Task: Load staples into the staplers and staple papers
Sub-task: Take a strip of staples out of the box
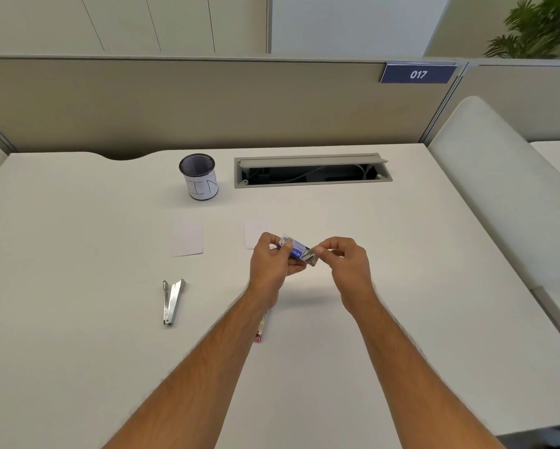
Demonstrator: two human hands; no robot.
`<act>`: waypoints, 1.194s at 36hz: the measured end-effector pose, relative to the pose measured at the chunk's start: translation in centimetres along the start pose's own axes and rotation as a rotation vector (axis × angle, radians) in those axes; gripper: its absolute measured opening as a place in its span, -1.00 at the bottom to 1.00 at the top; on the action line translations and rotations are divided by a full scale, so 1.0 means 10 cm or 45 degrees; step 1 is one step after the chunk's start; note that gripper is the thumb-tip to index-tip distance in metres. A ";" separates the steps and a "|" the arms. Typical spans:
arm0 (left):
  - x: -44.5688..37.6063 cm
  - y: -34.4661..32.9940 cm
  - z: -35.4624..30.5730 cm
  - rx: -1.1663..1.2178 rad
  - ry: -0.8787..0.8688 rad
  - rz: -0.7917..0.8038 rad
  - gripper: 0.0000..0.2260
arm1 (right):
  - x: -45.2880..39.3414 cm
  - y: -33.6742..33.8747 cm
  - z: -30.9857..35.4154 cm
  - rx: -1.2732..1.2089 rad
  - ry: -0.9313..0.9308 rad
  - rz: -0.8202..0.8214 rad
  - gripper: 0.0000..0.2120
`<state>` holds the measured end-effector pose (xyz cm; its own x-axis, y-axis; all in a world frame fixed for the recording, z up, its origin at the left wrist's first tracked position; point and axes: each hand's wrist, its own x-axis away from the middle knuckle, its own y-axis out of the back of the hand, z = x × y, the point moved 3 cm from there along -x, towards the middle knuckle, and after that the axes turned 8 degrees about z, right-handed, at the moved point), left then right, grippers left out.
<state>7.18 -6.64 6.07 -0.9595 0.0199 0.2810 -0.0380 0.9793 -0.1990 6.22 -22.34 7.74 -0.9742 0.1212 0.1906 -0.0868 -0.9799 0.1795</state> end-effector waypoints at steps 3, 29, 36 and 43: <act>0.01 0.00 0.00 0.011 0.013 -0.005 -0.86 | -0.02 0.03 0.04 -0.079 -0.041 0.009 -0.92; -0.03 0.03 0.01 0.003 0.013 -0.027 -0.82 | -0.03 0.03 -0.24 -0.760 -0.335 0.162 -0.94; -0.06 0.05 0.00 -0.044 -0.006 -0.046 -0.84 | -0.03 0.00 -0.26 -0.547 -0.296 0.408 -0.93; -0.05 0.03 0.01 -0.098 -0.044 -0.011 -0.87 | -0.06 0.00 -0.30 -0.431 -0.251 0.285 -0.93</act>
<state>7.59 -6.41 5.84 -0.9684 0.0059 0.2494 -0.0257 0.9920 -0.1234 6.17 -22.90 4.79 -0.9212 -0.1040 0.3750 0.0263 -0.9781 -0.2065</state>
